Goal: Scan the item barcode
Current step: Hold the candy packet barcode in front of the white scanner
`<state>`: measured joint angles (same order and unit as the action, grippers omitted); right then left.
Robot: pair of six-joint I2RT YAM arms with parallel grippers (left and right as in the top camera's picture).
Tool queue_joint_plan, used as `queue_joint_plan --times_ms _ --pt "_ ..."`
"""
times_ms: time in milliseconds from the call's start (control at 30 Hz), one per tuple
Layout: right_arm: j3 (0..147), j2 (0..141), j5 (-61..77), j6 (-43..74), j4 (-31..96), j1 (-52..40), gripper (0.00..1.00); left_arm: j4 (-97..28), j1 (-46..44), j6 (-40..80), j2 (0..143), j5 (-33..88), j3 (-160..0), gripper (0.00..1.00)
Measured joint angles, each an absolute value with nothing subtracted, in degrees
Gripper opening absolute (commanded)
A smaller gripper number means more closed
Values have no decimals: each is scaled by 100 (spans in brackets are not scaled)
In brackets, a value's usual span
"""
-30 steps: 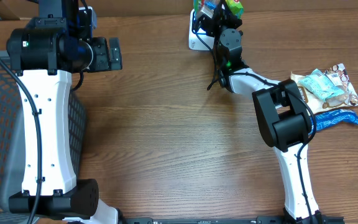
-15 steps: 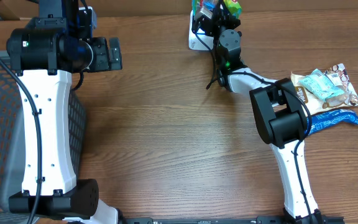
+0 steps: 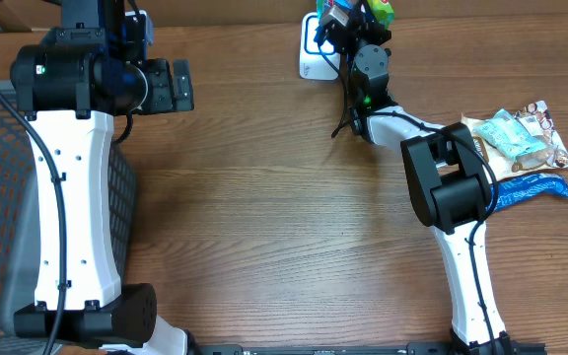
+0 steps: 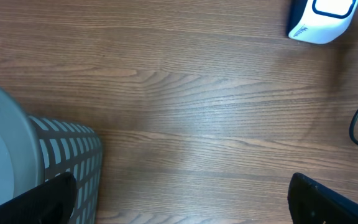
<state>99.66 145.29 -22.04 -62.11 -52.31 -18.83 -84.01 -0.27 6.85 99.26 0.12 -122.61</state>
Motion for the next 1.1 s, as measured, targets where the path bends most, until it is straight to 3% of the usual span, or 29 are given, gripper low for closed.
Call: queue_joint_plan --times_ms 633,1100 --pt "9968 14543 -2477 -6045 -4853 -1892 4 -8401 -27 685 9929 12 -12261 100" --pt "9983 14584 -2482 -7074 -6742 -2196 4 -8401 -27 685 9926 12 -12261 100"
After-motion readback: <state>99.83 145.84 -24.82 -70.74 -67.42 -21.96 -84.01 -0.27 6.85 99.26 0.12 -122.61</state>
